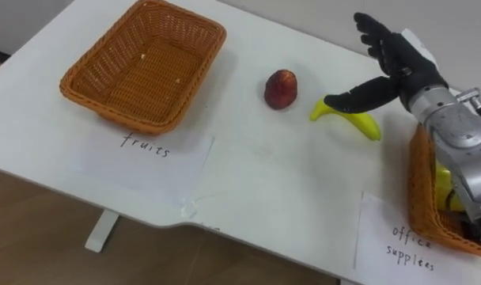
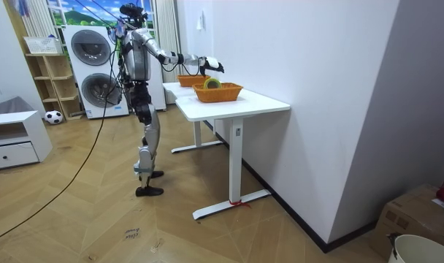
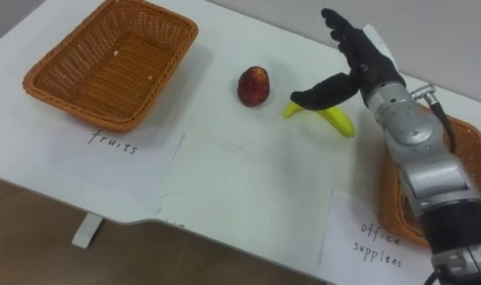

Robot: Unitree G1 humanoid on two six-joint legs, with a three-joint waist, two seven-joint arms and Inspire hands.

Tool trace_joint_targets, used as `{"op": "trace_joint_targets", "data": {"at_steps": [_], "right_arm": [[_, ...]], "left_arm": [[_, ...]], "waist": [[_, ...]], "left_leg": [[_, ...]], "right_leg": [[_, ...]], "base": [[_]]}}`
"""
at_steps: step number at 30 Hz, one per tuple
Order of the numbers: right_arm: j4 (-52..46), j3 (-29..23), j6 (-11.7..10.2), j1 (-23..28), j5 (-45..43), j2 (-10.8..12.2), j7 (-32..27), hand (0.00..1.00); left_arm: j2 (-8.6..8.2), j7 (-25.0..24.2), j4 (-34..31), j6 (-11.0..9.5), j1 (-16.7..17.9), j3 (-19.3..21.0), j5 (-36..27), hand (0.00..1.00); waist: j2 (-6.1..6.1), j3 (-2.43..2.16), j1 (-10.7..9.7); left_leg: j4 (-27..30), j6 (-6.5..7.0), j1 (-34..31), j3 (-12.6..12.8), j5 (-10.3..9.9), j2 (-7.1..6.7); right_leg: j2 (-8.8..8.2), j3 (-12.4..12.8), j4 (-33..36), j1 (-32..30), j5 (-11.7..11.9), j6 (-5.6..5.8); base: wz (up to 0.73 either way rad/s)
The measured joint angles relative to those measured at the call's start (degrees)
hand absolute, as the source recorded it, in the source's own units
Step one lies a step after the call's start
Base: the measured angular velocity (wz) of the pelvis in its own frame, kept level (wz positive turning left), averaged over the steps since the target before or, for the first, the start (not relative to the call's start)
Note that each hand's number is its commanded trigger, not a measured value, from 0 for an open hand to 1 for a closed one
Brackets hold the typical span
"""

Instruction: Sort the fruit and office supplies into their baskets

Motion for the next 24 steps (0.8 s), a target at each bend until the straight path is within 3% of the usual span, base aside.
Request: {"op": "trace_joint_targets", "data": {"at_steps": [9,14,24], "right_arm": [[5.5,4.6,0.6,-2.2,-5.2,-0.6,1.5,0.0],[8.8,6.5,0.7,-2.6,-7.3,-0.6,1.8,0.0],[9.5,7.1,0.8,-2.6,-9.7,-0.6,2.8,0.0]], "left_arm": [[0.39,0.1,1.4,0.6,-0.4,-2.9,-1.3,0.0],[0.66,0.0,2.5,1.0,-1.8,-4.0,-2.4,0.0],[0.66,-1.0,2.3,1.0,-3.1,-5.0,-2.4,0.0]], "waist": [[-0.01,0.07,0.2],[-0.8,0.63,0.2],[-0.74,0.82,0.3]], "left_leg": [[0.1,-0.01,-0.3,-0.3,0.0,0.0],[0.1,-0.01,-0.4,-0.4,0.0,0.01],[1.2,-0.01,-2.0,-0.4,0.0,0.0]], "right_leg": [[-0.09,-0.4,0.0,-0.2,0.0,0.0],[-0.07,-0.4,-0.1,-0.3,0.0,0.0],[-0.02,-0.4,0.0,-1.4,0.0,-0.01]], "base": [[0.01],[0.0],[0.0]]}}
